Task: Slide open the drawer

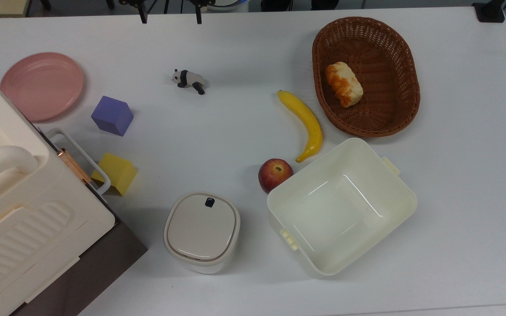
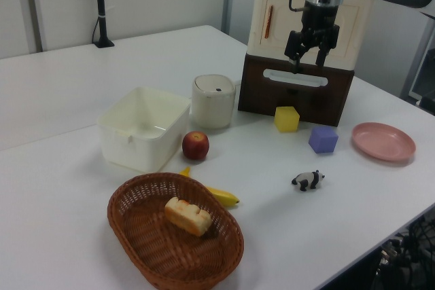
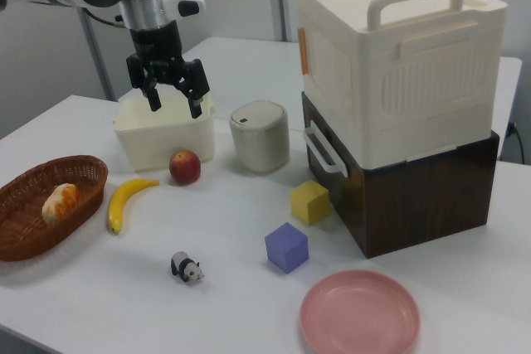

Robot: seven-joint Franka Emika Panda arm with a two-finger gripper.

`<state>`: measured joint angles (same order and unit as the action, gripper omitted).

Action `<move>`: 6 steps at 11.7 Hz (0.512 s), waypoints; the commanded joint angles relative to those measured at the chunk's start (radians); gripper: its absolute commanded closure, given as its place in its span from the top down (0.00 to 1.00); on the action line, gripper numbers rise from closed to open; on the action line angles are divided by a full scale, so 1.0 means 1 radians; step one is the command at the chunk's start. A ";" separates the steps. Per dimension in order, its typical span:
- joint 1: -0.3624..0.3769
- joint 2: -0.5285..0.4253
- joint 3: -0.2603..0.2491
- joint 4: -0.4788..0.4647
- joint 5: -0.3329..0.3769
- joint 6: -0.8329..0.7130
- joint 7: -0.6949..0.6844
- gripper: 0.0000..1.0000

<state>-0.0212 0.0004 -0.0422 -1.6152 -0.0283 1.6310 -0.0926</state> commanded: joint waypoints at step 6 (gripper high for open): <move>0.004 -0.030 -0.008 -0.026 0.013 0.017 -0.012 1.00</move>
<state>-0.0214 0.0003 -0.0422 -1.6144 -0.0283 1.6335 -0.0945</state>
